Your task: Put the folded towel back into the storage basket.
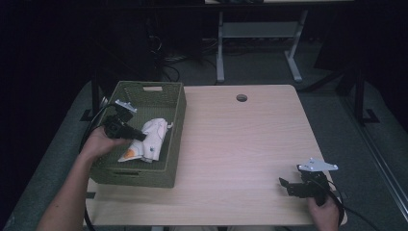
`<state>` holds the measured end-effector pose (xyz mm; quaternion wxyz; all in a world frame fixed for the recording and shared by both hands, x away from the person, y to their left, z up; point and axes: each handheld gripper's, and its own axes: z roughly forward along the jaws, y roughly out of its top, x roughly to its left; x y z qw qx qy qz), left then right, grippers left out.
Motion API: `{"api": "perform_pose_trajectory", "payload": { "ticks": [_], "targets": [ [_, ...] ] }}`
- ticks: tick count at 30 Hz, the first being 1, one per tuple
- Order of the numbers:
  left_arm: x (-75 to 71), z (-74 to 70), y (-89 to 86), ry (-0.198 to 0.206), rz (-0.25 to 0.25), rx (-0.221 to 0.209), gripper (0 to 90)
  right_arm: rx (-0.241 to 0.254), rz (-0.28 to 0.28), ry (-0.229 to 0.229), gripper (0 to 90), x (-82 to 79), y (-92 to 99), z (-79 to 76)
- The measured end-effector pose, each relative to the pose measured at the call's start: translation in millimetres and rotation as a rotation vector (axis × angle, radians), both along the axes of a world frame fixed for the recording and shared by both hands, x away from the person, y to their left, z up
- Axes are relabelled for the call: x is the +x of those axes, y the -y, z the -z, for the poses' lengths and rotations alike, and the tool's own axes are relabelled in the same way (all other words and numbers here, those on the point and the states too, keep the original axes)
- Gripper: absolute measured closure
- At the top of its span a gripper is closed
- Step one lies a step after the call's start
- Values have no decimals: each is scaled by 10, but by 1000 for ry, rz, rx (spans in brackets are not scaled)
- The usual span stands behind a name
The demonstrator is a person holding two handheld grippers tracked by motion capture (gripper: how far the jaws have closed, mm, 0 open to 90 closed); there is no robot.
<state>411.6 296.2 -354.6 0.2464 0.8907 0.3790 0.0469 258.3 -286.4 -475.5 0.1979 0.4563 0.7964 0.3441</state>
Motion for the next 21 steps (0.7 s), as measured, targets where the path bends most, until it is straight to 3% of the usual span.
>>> {"api": "perform_pose_trajectory", "payload": {
  "ticks": [1, 3, 6, 10, 12, 21],
  "targets": [
    [61, -19, -74, 23, -59, 27, 631, -3, 0, -2, 141, 11, -10, 8],
    [73, -38, -116, 37, -84, 15, 619, -6, -4, -7, 141, 16, -21, 11],
    [69, -30, -114, 25, -86, 15, 617, -7, -6, -7, 141, 17, -26, 12],
    [39, 89, -30, -24, -46, 22, 626, -7, -5, -6, 141, 20, -28, 13],
    [37, 149, 30, -56, -18, 58, 629, -8, -8, -3, 141, 17, -30, 10],
    [66, 350, 271, -159, 32, 89, 613, -7, -12, 1, 141, 3, -38, -6]
  ]
}}
